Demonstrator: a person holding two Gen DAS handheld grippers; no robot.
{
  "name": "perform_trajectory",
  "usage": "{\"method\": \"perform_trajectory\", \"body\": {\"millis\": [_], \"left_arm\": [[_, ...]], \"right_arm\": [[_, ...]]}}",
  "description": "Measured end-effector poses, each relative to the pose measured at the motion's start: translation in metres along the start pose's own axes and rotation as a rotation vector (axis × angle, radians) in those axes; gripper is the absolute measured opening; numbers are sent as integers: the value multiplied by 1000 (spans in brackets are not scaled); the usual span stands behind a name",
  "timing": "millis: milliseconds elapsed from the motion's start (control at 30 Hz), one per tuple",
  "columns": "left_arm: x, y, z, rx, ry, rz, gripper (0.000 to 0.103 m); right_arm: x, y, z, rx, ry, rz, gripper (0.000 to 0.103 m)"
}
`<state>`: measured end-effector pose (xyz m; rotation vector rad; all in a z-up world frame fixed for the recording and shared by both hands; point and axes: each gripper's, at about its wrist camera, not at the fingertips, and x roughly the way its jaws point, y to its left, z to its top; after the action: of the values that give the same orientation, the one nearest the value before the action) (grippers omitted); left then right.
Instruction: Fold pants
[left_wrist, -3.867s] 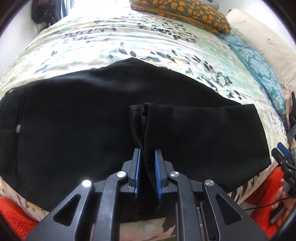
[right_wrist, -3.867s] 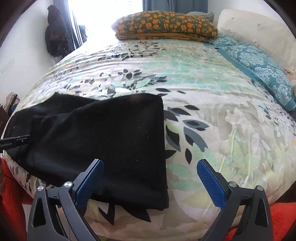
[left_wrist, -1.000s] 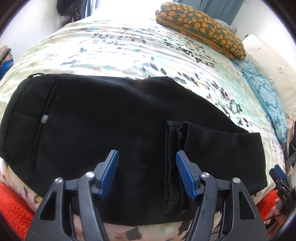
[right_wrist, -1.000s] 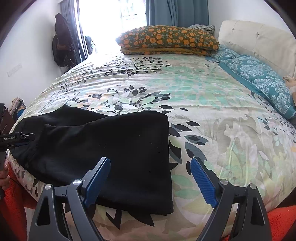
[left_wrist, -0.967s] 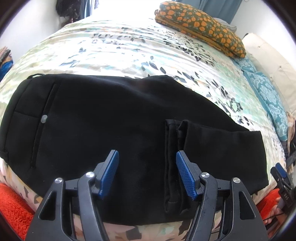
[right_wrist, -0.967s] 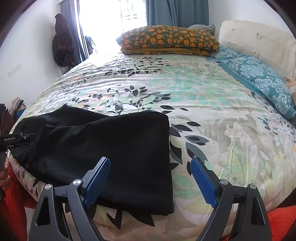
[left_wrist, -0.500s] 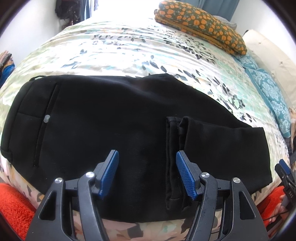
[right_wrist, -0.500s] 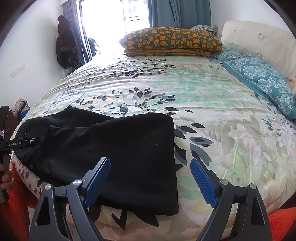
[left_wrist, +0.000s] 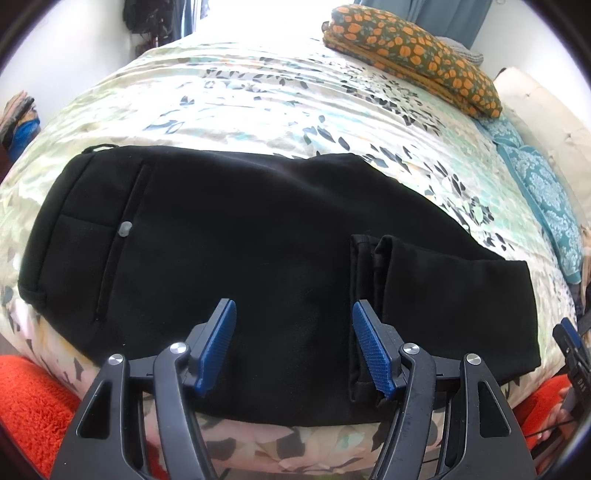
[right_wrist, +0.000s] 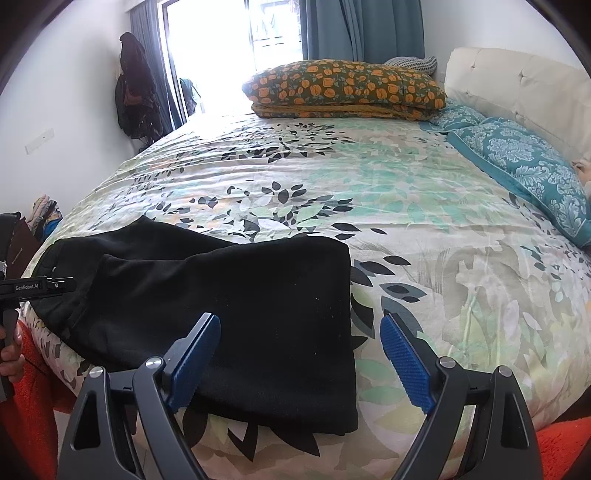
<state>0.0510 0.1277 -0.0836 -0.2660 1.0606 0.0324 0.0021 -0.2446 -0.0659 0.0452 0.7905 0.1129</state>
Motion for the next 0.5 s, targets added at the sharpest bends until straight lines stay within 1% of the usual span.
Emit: {"method": "perform_trajectory", "body": {"millis": [67,133,167,233,333,433,500], "left_arm": [[-13,3,5,-16,-13,-16,68],[-30,6,10,-17,-55,-30,69],[-37,8,12,-9,-76,-26,75],[-45,14,13,-3,-106,-2,77],[-43,33,11,-52,-98,3,77],[-39,56,6,-122,-77,-19,77],[-39,74,11,-160,-58,-41,77]], "right_arm": [[-5,0,4,9,-17,8,88],[-9,0,7,19,-32,15,88],[-11,1,9,25,-39,18,88],[-13,2,12,27,-53,18,88],[-11,9,9,-12,-43,0,89],[-10,15,2,-61,-10,11,89],[-14,18,-1,-85,-6,10,89]]}}
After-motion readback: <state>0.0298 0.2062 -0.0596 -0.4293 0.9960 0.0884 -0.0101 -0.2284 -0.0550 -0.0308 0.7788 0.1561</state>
